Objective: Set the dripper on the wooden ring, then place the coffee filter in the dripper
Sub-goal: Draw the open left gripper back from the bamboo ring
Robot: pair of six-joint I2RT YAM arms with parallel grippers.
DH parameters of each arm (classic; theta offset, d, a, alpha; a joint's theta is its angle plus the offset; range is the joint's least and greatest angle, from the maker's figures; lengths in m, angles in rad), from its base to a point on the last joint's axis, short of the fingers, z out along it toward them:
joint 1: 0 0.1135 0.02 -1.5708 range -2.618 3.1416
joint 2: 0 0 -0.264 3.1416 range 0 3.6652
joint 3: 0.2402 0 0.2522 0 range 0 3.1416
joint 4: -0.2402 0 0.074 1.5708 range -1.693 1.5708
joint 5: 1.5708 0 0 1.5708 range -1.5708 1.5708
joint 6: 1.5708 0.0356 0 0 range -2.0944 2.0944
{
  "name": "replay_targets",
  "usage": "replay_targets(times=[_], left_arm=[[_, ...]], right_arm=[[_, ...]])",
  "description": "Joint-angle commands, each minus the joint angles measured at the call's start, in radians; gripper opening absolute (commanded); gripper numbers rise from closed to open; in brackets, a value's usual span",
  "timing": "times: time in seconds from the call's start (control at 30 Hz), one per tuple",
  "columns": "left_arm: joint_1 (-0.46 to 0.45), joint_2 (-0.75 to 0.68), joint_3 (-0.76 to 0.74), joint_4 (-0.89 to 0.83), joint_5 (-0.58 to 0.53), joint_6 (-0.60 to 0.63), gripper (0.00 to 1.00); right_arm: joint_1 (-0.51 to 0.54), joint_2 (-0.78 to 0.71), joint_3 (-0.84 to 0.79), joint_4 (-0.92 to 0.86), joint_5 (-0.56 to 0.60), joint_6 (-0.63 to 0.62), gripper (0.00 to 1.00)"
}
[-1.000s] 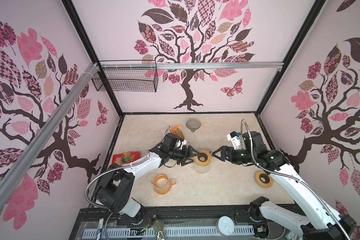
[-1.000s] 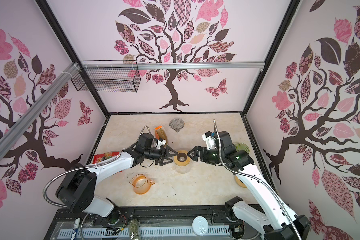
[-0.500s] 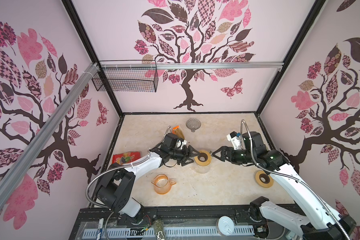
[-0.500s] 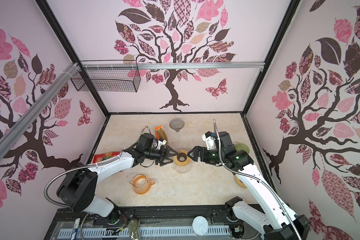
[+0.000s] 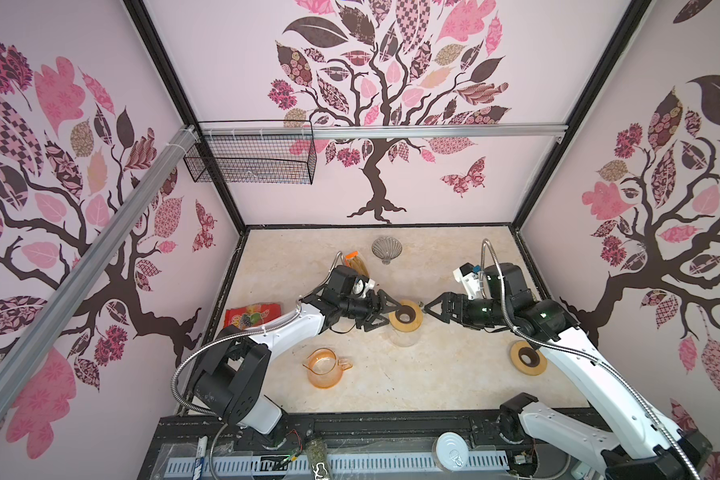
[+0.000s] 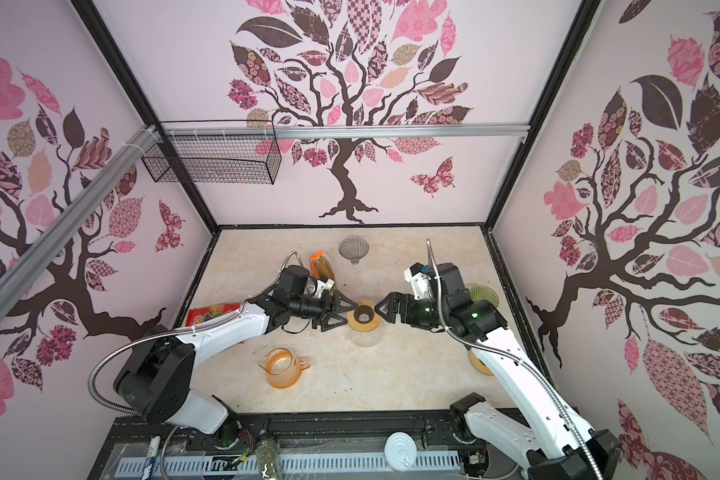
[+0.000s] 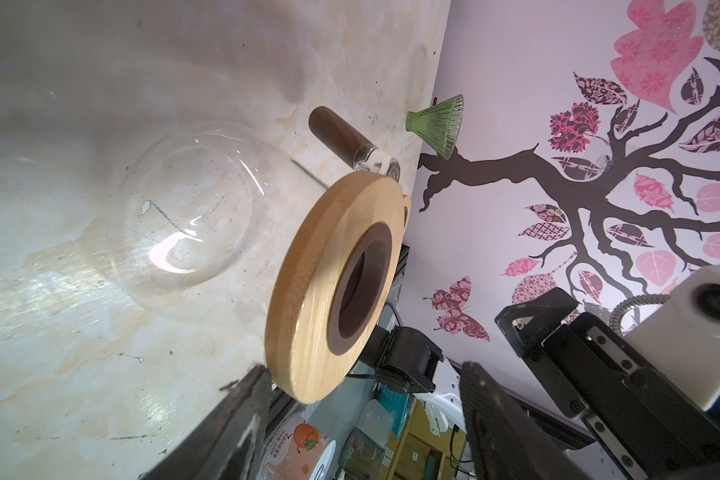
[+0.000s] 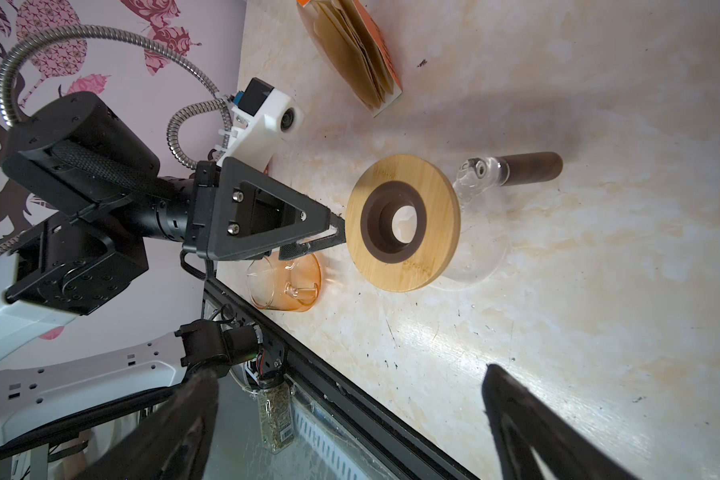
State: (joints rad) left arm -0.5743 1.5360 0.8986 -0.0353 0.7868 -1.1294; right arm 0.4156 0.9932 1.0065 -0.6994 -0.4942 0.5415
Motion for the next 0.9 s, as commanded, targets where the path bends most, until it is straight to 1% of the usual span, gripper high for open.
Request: replay_targets(times=[0.0,0.4,0.63,0.77,0.87], left_arm=[[-0.007,0.014,0.052,0.034,-0.003,-0.007,0.74],[-0.016,0.026,0.066,0.03,-0.01,-0.007,0.74],[-0.004,-0.01,0.052,-0.017,-0.073,0.009,0.74],[0.004,-0.05,0.057,-0.058,-0.108,0.019,0.74],[0.006,-0.077,0.072,-0.092,-0.136,0.029,0.74]], right_arm=[[-0.002,0.007,0.003,0.002,-0.007,-0.017,1.0],[-0.002,0.009,0.008,-0.002,-0.005,-0.022,1.0],[-0.002,0.004,0.012,-0.004,0.008,-0.022,1.0],[-0.001,-0.024,-0.03,0.073,-0.064,-0.007,1.0],[-0.002,-0.049,-0.057,0.102,-0.083,0.017,1.0]])
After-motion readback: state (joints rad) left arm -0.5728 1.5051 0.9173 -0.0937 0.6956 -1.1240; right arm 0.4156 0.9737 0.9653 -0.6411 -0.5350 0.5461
